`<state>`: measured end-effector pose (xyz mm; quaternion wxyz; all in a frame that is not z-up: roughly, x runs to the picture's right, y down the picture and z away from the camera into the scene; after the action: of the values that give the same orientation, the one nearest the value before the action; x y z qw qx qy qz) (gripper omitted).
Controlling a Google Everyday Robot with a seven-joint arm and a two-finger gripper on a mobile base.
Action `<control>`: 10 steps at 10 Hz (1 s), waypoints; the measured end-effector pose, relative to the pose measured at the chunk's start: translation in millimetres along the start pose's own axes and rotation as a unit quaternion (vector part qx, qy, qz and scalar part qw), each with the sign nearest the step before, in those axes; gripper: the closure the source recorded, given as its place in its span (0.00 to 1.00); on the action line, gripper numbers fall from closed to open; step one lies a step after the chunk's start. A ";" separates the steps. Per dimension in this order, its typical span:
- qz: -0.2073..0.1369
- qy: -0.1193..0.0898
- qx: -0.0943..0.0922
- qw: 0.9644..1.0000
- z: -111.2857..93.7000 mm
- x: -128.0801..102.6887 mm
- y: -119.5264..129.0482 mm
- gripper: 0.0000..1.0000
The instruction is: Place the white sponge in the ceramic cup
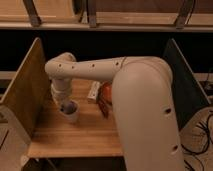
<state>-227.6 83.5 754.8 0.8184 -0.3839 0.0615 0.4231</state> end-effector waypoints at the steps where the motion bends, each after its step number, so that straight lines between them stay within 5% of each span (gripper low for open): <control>1: 0.001 0.000 0.000 1.000 -0.4 0.6 -2.0 0.80; 8: 0.000 0.000 0.000 1.000 0.1 0.0 -0.1 0.79; 10: 0.000 0.000 0.000 1.000 0.2 0.0 -0.1 0.91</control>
<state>-227.5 83.6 755.0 0.8185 -0.3840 0.0614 0.4230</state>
